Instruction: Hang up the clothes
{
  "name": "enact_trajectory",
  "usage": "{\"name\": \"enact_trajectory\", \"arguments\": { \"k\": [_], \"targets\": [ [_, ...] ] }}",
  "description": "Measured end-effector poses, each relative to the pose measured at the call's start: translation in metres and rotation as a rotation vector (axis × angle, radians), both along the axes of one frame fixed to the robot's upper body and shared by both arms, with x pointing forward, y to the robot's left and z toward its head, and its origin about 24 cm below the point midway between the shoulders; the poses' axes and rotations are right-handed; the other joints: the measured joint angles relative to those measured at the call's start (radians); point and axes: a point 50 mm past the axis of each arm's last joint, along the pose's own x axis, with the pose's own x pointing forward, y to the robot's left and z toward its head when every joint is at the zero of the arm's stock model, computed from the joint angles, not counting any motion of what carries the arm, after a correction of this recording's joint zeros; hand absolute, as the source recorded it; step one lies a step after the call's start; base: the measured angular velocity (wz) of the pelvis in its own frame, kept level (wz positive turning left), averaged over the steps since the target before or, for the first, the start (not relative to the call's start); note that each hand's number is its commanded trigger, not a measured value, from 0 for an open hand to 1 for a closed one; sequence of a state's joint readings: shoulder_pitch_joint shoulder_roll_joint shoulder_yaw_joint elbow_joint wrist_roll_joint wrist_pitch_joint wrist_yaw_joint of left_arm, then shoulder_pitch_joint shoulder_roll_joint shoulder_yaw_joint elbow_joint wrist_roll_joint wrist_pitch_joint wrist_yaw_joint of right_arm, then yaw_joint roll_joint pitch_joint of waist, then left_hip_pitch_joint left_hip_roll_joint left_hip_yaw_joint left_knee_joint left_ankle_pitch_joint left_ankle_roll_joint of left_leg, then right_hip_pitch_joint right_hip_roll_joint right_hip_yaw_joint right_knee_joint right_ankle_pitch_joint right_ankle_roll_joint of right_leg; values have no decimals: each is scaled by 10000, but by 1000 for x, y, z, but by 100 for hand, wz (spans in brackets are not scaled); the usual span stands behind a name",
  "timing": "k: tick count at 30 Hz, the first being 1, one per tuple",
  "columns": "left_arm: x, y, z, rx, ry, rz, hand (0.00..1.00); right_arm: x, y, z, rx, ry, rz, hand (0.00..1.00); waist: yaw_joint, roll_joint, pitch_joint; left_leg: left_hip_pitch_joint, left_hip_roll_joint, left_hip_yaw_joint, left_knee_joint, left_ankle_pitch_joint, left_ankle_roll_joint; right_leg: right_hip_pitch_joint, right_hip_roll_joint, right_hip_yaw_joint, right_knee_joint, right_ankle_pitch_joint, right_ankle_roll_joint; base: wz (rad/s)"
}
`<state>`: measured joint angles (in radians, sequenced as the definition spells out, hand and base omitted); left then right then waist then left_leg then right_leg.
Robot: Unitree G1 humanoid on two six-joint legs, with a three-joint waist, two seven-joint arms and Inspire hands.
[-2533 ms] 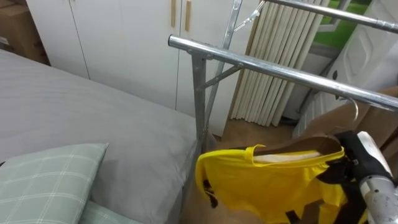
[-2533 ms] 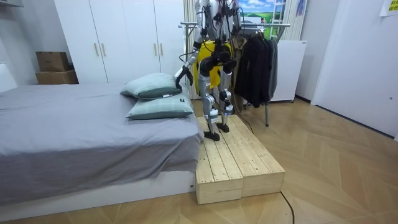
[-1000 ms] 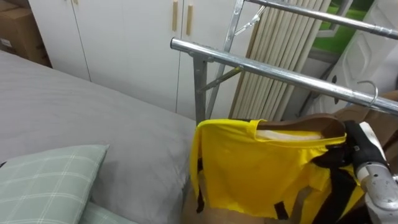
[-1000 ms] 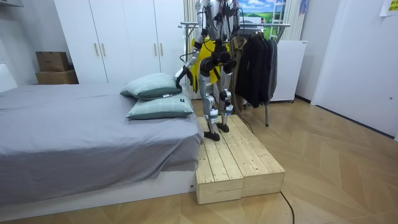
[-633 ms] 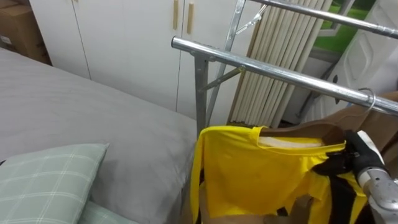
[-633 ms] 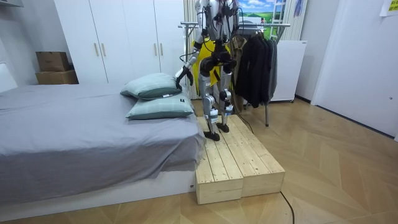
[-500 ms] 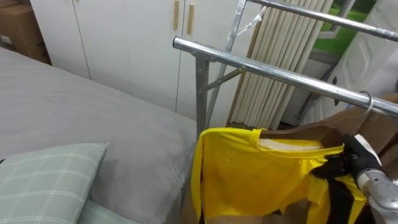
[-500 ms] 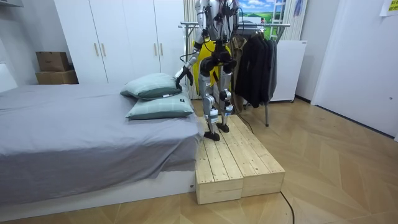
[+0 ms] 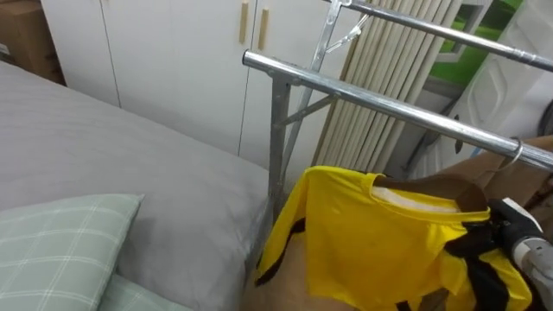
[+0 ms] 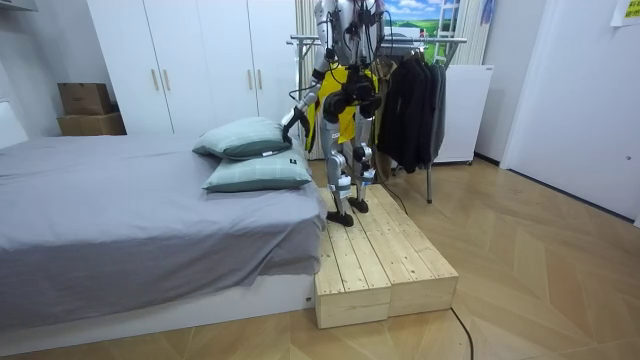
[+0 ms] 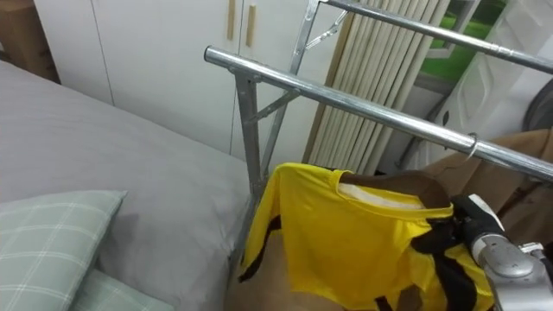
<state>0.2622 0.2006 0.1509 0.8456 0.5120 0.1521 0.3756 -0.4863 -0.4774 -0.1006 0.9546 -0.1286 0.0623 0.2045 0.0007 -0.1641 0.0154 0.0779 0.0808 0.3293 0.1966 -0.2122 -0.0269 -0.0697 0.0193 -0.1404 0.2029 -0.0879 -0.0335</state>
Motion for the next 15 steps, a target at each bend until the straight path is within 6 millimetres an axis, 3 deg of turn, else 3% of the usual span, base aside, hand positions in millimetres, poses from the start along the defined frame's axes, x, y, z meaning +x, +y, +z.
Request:
{"name": "enact_trajectory", "arguments": {
  "k": [15],
  "targets": [
    [2, 0, 1, -69, -72, -32, 0, -1, 1, -2, 474, 438, 596, 100, 88, 45, -11, 24, -2, -28, 9, 0, 2, 16, 6, 2, 7, 16, 1, 0]
  ]
}}
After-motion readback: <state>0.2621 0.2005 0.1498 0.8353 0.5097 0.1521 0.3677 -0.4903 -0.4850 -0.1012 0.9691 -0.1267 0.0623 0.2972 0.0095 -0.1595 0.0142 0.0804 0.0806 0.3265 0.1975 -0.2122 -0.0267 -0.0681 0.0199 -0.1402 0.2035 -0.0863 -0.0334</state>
